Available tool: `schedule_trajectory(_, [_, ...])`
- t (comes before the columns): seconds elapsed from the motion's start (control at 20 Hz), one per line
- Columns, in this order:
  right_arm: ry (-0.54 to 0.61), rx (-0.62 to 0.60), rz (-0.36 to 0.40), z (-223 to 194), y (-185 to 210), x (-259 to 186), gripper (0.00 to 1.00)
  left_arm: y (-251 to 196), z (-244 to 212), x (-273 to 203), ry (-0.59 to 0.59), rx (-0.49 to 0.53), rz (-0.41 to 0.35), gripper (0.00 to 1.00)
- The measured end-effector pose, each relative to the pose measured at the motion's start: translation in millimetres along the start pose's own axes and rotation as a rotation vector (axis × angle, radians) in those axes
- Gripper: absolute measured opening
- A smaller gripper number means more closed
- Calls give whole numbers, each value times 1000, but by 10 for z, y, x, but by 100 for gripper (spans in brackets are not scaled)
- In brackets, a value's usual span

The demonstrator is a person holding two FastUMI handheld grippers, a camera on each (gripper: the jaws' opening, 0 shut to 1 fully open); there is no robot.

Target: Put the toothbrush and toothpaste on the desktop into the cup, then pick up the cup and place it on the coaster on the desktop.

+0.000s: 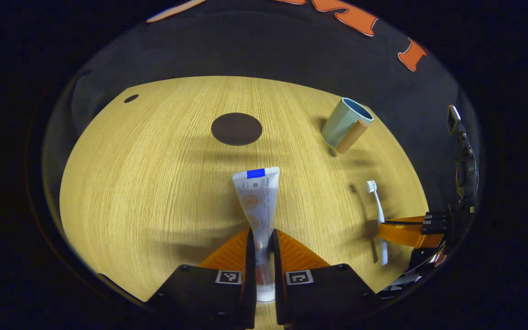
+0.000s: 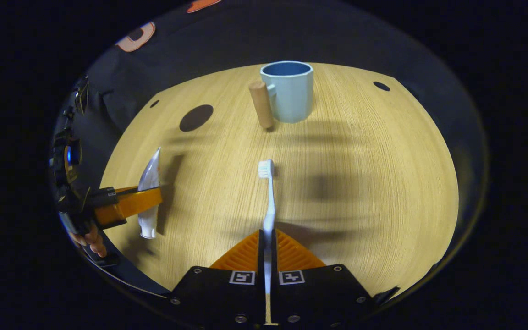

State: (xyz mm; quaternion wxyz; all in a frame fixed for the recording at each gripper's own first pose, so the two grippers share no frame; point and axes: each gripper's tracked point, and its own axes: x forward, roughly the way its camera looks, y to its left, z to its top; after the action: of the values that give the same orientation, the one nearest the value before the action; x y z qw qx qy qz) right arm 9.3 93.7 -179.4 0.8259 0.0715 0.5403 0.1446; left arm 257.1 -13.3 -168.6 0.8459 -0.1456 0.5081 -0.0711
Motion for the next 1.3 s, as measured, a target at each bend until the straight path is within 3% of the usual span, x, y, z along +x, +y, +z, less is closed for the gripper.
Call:
schedule_trajectory(0.05, [-36,-2,11,129,30,-8,5,-294,171,307,-22,-6,-6,20])
schedule_trajectory(0.1, [-62,-6,24,211,31,-55,5,-212,565,206,-53,0,-1,20])
schedule_trajectory(0.2, [-115,-6,47,350,14,-126,5,-244,705,138,-100,10,3,20])
schedule_trajectory(0.6, [-286,-6,115,863,55,-263,5,-208,847,2,-182,42,14,20])
schedule_trajectory(0.7, [-358,-23,101,1045,-17,-349,5,-221,862,-27,-198,49,19,20])
schedule_trajectory(1.0, [-542,-17,181,1654,70,-641,5,-201,866,-19,-228,65,46,20])
schedule_trajectory(1.3, [-746,-28,195,2270,48,-803,5,-172,857,-49,-250,76,84,20])
